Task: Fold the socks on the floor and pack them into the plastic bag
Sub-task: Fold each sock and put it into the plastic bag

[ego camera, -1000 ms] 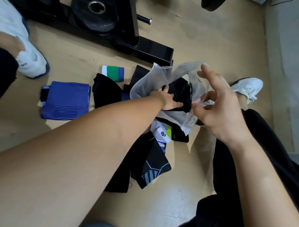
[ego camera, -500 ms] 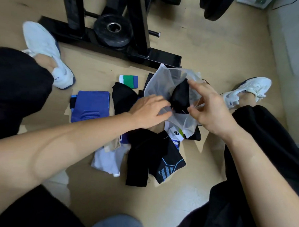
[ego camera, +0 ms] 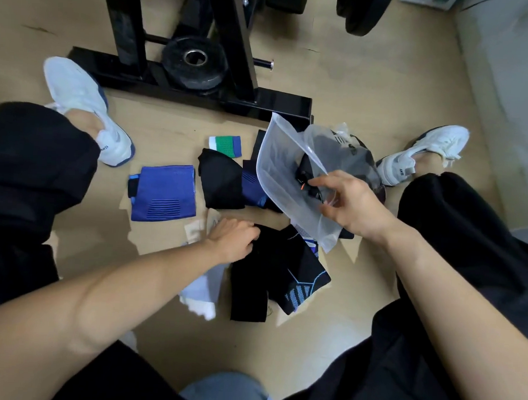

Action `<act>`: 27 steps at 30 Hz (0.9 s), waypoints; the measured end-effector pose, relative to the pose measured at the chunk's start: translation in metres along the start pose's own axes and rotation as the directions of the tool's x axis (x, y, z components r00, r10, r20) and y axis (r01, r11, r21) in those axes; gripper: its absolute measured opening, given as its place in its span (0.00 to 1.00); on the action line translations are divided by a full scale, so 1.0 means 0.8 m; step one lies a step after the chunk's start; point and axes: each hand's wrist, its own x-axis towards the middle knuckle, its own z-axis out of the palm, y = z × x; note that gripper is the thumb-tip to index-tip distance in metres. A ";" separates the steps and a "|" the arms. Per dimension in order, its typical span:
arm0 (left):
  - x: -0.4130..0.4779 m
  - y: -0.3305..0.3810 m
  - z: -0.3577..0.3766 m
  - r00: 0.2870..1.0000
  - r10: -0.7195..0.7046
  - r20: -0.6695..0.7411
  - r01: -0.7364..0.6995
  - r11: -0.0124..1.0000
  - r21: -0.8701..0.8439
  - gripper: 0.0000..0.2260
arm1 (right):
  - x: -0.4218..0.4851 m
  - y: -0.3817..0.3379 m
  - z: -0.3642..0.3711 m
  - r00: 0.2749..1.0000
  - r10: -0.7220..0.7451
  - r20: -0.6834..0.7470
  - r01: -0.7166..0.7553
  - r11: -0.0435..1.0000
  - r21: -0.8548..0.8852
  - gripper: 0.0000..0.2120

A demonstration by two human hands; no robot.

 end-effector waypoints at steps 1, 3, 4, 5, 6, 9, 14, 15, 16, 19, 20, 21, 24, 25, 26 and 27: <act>-0.001 -0.002 -0.003 1.000 -0.011 -0.025 0.011 1.000 -0.020 0.12 | -0.001 0.002 0.001 1.000 0.000 0.007 0.000 1.000 -0.009 0.22; -0.005 -0.008 -0.013 0.997 -0.030 -0.076 0.022 0.995 -0.100 0.11 | -0.003 0.003 0.002 1.000 -0.008 0.011 0.009 1.000 -0.023 0.21; -0.007 -0.013 -0.022 0.993 -0.041 -0.108 0.024 0.987 -0.159 0.10 | -0.005 0.003 0.001 1.000 -0.011 -0.002 0.011 0.999 -0.031 0.21; -0.009 -0.017 -0.032 0.990 -0.048 -0.136 0.017 0.975 -0.221 0.08 | -0.007 0.001 0.000 0.999 -0.021 -0.031 0.020 0.999 -0.043 0.21; -0.013 -0.021 -0.044 0.986 -0.049 -0.159 0.004 0.962 -0.273 0.07 | -0.010 -0.002 -0.003 0.996 -0.042 -0.074 0.037 0.996 -0.077 0.22; -0.026 -0.024 -0.087 0.980 -0.059 -0.192 -0.015 0.931 -0.366 0.06 | -0.016 -0.020 -0.010 0.951 -0.201 -0.235 0.117 0.937 -0.328 0.22; -0.054 -0.022 -0.158 0.973 -0.017 -0.232 -0.086 0.901 -0.424 0.07 | -0.033 -0.062 0.007 0.937 -0.297 -0.186 0.242 0.933 -0.268 0.23; -0.061 -0.021 -0.171 0.971 0.013 -0.239 -0.116 0.898 -0.424 0.07 | -0.037 -0.067 0.016 0.950 -0.284 -0.131 0.252 0.943 -0.215 0.26; -0.069 -0.019 -0.183 0.968 0.042 -0.247 -0.146 0.897 -0.418 0.07 | -0.039 -0.070 0.024 0.961 -0.265 -0.076 0.249 0.953 -0.171 0.29; -0.091 -0.019 -0.210 0.960 0.058 -0.274 -0.182 0.873 -0.453 0.07 | -0.034 -0.072 0.038 0.975 -0.220 -0.012 0.218 0.971 -0.095 0.30; -0.097 -0.021 -0.215 0.958 0.034 -0.284 -0.177 0.851 -0.494 0.07 | -0.031 -0.073 0.040 0.978 -0.207 -0.019 0.206 0.976 -0.066 0.25; -0.101 -0.025 -0.218 0.955 0.002 -0.295 -0.168 0.828 -0.535 0.08 | -0.028 -0.074 0.041 0.982 -0.189 -0.027 0.189 0.982 -0.024 0.19; -0.103 -0.040 -0.223 0.947 -0.096 -0.308 -0.121 0.779 -0.615 0.09 | -0.024 -0.076 0.040 0.993 -0.113 -0.033 0.117 0.981 0.155 0.06; -0.101 -0.046 -0.224 0.946 -0.119 -0.301 -0.102 0.773 -0.627 0.08 | -0.024 -0.077 0.038 0.994 -0.100 -0.037 0.106 0.976 0.191 0.06; -0.100 -0.050 -0.225 0.949 -0.126 -0.290 -0.089 0.774 -0.627 0.07 | -0.024 -0.078 0.035 0.995 -0.096 -0.036 0.101 0.970 0.219 0.07; -0.098 -0.053 -0.225 0.952 -0.120 -0.282 -0.082 0.788 -0.610 0.06 | -0.024 -0.077 0.031 0.995 -0.097 -0.033 0.102 0.965 0.242 0.07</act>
